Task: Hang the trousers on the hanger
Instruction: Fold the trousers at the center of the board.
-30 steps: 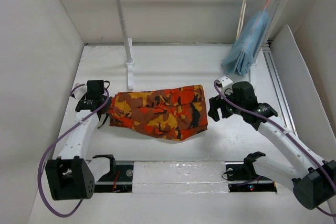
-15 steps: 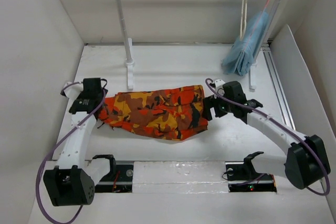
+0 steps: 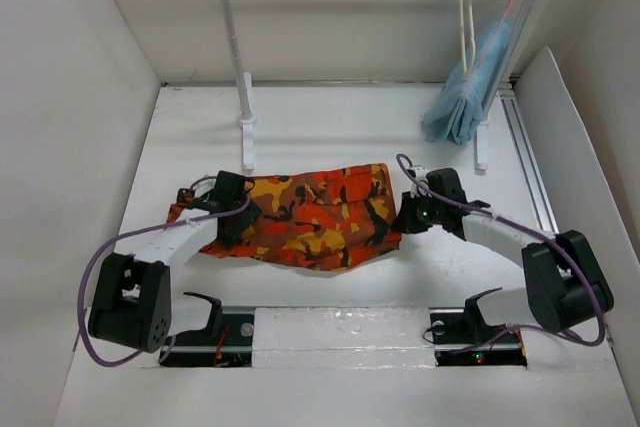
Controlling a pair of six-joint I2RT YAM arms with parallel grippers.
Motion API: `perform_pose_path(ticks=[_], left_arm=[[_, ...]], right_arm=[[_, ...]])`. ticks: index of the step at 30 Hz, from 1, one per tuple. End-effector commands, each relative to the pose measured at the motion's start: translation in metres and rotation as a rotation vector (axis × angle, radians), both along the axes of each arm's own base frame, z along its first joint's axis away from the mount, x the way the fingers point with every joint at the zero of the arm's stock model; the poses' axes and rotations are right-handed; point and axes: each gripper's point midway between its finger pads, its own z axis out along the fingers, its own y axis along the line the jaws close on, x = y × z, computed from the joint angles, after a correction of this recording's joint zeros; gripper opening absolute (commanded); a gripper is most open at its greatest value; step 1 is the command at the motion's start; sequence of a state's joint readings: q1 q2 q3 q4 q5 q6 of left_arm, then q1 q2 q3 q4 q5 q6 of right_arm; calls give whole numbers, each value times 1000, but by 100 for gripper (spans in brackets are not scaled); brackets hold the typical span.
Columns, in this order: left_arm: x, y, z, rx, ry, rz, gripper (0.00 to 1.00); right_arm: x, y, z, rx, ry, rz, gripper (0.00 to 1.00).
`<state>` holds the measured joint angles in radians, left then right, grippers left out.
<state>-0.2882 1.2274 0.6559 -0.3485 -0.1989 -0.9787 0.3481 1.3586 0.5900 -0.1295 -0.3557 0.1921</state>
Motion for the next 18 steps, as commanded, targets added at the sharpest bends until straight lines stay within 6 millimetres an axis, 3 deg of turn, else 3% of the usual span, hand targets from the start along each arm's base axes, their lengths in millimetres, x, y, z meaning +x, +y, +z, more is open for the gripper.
perform_pose_path(ticks=[1, 5, 9, 10, 11, 12, 13, 14, 16, 17, 18], left_arm=[[-6, 9, -11, -69, 8, 81, 67], [-15, 30, -21, -46, -27, 139, 66], [-1, 37, -18, -38, -128, 114, 66], [4, 31, -12, -56, -143, 84, 66], [20, 26, 8, -70, -190, 58, 66], [25, 23, 16, -63, -200, 16, 66], [33, 18, 31, -78, -224, -13, 65], [50, 8, 62, -85, -291, -51, 58], [60, -3, 93, -56, -343, -132, 49], [74, -18, 137, -60, -424, -203, 22], [74, -18, 137, -60, -425, -204, 21]], right_arm=[[1, -19, -3, -2, -24, -45, 0], [-1, -38, -7, -17, -25, -80, 0], [-5, -43, -6, -20, -10, -77, 0], [-4, -43, -3, -19, -15, -68, 8], [1, -42, 7, -21, -40, -53, 23], [-3, -42, 11, -28, -25, -39, 53], [-2, -41, 20, -24, -34, -24, 64], [0, -41, 36, -30, -78, 1, 78], [3, -38, 75, -31, -113, 28, 83], [10, -31, 139, -29, -251, 97, 83], [10, -31, 140, -29, -252, 97, 83]])
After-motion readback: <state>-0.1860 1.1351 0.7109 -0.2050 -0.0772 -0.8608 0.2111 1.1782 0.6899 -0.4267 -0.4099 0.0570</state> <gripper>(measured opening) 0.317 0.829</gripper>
